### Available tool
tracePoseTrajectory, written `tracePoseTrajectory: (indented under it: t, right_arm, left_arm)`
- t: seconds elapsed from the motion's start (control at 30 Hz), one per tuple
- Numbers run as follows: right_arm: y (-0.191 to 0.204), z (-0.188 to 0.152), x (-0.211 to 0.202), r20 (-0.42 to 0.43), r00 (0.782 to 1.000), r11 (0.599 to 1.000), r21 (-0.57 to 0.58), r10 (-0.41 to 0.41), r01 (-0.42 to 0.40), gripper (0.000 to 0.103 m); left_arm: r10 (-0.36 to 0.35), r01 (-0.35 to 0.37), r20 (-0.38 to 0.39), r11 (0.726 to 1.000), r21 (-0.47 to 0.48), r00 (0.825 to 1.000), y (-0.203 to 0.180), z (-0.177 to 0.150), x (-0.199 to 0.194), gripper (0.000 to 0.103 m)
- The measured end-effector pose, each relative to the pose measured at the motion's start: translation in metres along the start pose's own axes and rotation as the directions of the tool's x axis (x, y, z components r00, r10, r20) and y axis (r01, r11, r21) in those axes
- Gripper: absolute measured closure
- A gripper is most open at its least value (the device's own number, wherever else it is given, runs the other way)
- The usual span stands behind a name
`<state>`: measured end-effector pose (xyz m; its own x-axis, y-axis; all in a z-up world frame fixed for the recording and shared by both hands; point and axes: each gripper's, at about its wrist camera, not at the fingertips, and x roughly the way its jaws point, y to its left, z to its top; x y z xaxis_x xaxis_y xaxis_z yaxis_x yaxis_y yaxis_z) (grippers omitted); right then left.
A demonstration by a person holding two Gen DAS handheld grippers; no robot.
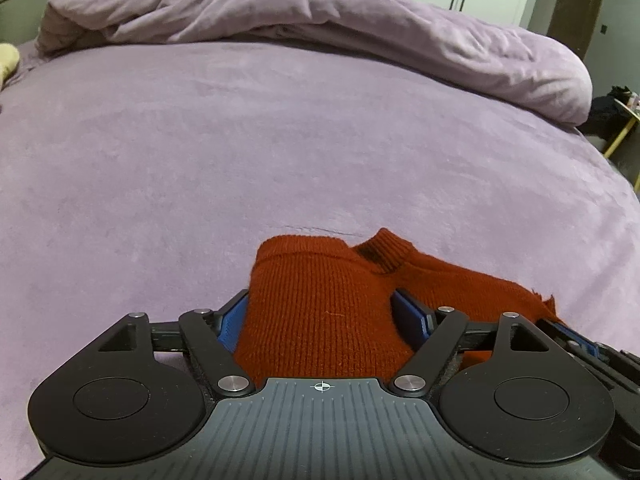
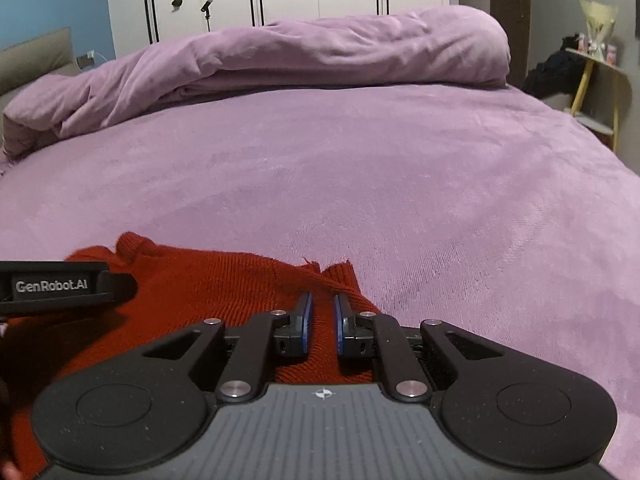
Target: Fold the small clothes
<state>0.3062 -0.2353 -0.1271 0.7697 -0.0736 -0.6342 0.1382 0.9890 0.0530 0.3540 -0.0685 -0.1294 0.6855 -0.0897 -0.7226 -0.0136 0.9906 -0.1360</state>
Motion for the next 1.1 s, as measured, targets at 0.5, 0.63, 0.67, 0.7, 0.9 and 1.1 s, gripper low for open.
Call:
tracePoseTrajectory:
  t: [0.5,0.63,0.67,0.7,0.9,1.1]
  right_arm:
    - [-0.010,-0.043,-0.144,0.048,0.991,0.993,0.005,0.121,-0.122,0.081]
    - [-0.020,-0.070,-0.162,-0.005,0.997,0.997,0.013,0.074,-0.074,0.072]
    - [-0.021,-0.071,-0.165,-0.028,0.998,0.998,0.008,0.060,-0.060,0.066]
    - [-0.020,-0.070,-0.168,-0.057,0.997,0.999,-0.001,0.048,-0.049,0.066]
    - [-0.010,-0.076,-0.193,-0.252,0.964,0.993,-0.057,0.089,-0.107,0.031]
    - [0.003,-0.073,-0.221,-0.257,0.962,0.991,-0.075,0.088,-0.111,0.013]
  left_arm:
    - [-0.109,0.107,-0.015,0.992,-0.069,0.994,0.070,-0.066,-0.143,0.020]
    - [-0.123,0.118,-0.051,0.989,-0.094,0.991,0.078,-0.086,-0.152,0.016]
    - [-0.115,0.109,-0.062,0.991,-0.083,0.991,0.076,-0.086,-0.158,0.016]
    - [-0.097,0.093,-0.071,0.994,-0.058,0.993,0.074,-0.087,-0.163,0.016]
    - [-0.005,0.016,-0.133,0.997,0.079,0.991,0.059,-0.110,-0.195,0.012]
    - [0.065,-0.051,-0.121,0.992,0.114,0.991,0.053,-0.102,-0.223,0.003]
